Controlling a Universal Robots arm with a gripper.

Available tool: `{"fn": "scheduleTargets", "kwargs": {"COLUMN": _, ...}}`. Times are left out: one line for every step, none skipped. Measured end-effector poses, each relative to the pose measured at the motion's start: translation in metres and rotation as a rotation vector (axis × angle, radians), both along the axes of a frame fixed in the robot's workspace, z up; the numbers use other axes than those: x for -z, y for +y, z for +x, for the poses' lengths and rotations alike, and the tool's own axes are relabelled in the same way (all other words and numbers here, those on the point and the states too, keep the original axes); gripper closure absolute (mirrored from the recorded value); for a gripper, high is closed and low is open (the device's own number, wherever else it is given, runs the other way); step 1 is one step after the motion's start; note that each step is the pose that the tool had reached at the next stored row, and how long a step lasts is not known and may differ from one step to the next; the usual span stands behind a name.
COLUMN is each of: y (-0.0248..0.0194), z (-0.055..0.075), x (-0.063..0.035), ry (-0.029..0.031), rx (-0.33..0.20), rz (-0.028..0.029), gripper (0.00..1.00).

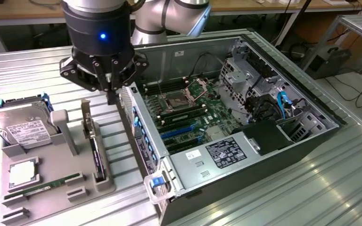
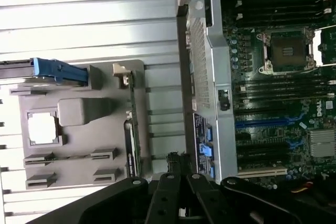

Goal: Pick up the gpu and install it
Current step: 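Reach for the gpu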

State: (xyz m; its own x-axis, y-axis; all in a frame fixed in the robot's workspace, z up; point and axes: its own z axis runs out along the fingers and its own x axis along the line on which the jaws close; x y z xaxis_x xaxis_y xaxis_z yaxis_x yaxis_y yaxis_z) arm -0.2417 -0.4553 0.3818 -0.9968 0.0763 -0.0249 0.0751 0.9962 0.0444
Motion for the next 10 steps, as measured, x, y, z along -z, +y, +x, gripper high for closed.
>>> {"fn": "scheduleTargets", "kwargs": {"y": -0.0014, "z": -0.006, "x": 0.0021, "ry": -0.0001, "rx": 0.0, "rz": 0.0001, "gripper": 0.89}}
{"fn": "scheduleTargets", "kwargs": {"y": -0.0021, "z": -0.011, "x": 0.0034, "ry": 0.0, "rx": 0.0, "rz": 0.0, "gripper": 0.89}}
{"fn": "scheduleTargets", "kwargs": {"y": -0.003, "z": -0.015, "x": 0.005, "ry": 0.0001, "rx": 0.0, "rz": -0.0001, "gripper": 0.89}}
{"fn": "scheduleTargets", "kwargs": {"y": -0.0039, "z": -0.021, "x": 0.0071, "ry": 0.0, "rx": 0.0, "rz": 0.0, "gripper": 0.89}}
{"fn": "scheduleTargets", "kwargs": {"y": -0.0045, "z": -0.026, "x": 0.0089, "ry": -0.0001, "rx": 0.0, "rz": 0.0001, "gripper": 0.89}}
{"fn": "scheduleTargets", "kwargs": {"y": -0.005, "z": -0.031, "x": 0.011, "ry": 0.0001, "rx": 0.0, "rz": -0.0001, "gripper": 0.89}}
{"fn": "scheduleTargets", "kwargs": {"y": -0.0053, "z": -0.036, "x": 0.0131, "ry": 0.0, "rx": 0.0, "rz": -0.0001, "gripper": 0.89}}
{"fn": "scheduleTargets", "kwargs": {"y": -0.0055, "z": -0.04, "x": 0.0156, "ry": -0.0001, "rx": -0.001, "rz": 0.0001, "gripper": 0.89}}
{"fn": "scheduleTargets", "kwargs": {"y": -0.0054, "z": -0.042, "x": 0.0174, "ry": -0.0001, "rx": -0.003, "rz": 0.0001, "gripper": 0.89}}
{"fn": "scheduleTargets", "kwargs": {"y": -0.0054, "z": -0.044, "x": 0.0191, "ry": -0.0002, "rx": -0.006, "rz": 0.0002, "gripper": 0.89}}
